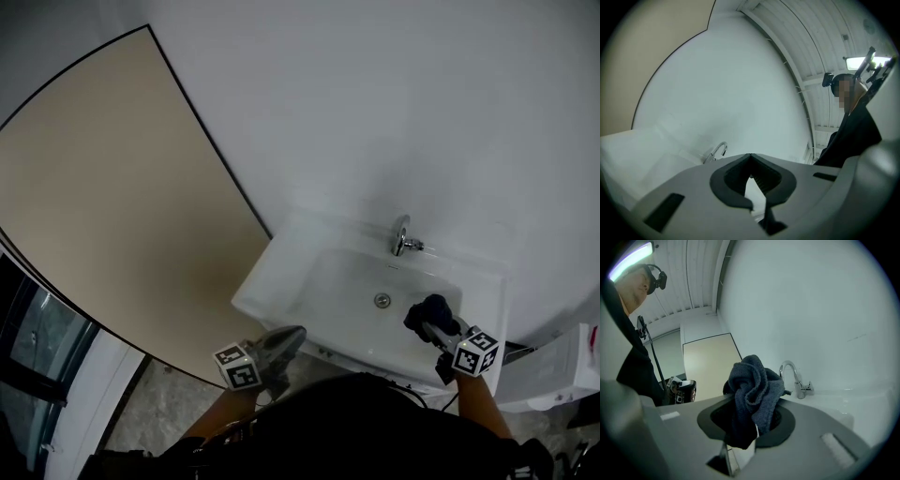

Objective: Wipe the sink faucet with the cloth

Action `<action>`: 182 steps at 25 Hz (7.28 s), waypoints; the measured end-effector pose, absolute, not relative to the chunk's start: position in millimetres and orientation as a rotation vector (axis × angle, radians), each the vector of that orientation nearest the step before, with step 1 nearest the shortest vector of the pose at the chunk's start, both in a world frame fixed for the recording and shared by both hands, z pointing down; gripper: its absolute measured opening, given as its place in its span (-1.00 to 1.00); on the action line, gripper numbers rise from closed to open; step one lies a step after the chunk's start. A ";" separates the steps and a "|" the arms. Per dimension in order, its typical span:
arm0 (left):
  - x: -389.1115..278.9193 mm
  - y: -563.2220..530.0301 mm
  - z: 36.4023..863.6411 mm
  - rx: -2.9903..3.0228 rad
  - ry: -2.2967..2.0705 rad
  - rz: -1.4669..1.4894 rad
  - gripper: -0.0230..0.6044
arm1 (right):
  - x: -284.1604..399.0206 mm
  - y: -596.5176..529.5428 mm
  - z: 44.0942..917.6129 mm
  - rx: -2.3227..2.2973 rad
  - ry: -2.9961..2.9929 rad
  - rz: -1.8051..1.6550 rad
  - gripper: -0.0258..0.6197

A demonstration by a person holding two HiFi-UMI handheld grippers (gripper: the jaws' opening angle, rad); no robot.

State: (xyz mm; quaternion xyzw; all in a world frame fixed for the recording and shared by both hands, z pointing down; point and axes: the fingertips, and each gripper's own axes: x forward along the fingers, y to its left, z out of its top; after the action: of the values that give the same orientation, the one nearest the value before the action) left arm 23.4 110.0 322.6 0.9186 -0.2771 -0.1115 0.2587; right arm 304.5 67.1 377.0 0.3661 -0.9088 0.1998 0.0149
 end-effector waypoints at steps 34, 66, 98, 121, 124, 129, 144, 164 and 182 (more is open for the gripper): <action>-68.1 -162.7 342.7 2.514 -0.175 -0.256 -0.93 | 204.8 -58.8 370.7 1.700 -2.426 0.626 -0.65; -54.3 -257.6 339.5 2.703 -0.443 -0.183 -0.93 | 215.6 -219.9 301.5 1.150 -2.284 0.095 -0.65; -157.5 -289.5 434.2 2.629 -0.491 -0.244 -0.93 | 264.9 -317.2 629.6 0.039 -0.664 0.003 -0.65; -149.9 -287.3 421.4 2.619 -0.409 -0.288 -0.93 | 261.5 -266.7 506.7 -0.045 -0.720 0.391 -0.66; -149.4 -285.9 423.2 2.614 -0.396 -0.282 -0.93 | 253.4 -275.8 480.9 0.011 -0.775 0.373 -0.66; -148.8 -287.6 421.4 2.617 -0.392 -0.281 -0.93 | 234.7 -263.7 452.7 0.056 -0.898 0.396 -0.66; -126.1 -261.7 394.7 2.618 -0.382 -0.251 -0.93 | 217.4 -136.0 457.2 0.102 -1.163 0.471 -0.66; -71.9 -242.7 385.9 2.580 -0.293 -0.187 -0.93 | 209.3 -231.6 544.4 1.844 -2.070 1.107 -0.66; -27.2 -223.3 424.3 2.541 -0.263 0.194 -0.93 | 257.9 -312.0 607.1 2.126 -2.318 1.062 -0.66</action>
State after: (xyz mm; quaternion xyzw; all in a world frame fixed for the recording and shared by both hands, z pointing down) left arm -27.2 -223.3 424.3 0.9505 -0.0985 0.0726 0.2856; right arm 257.9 -312.0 607.1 0.6379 -0.6954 0.3188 -0.0890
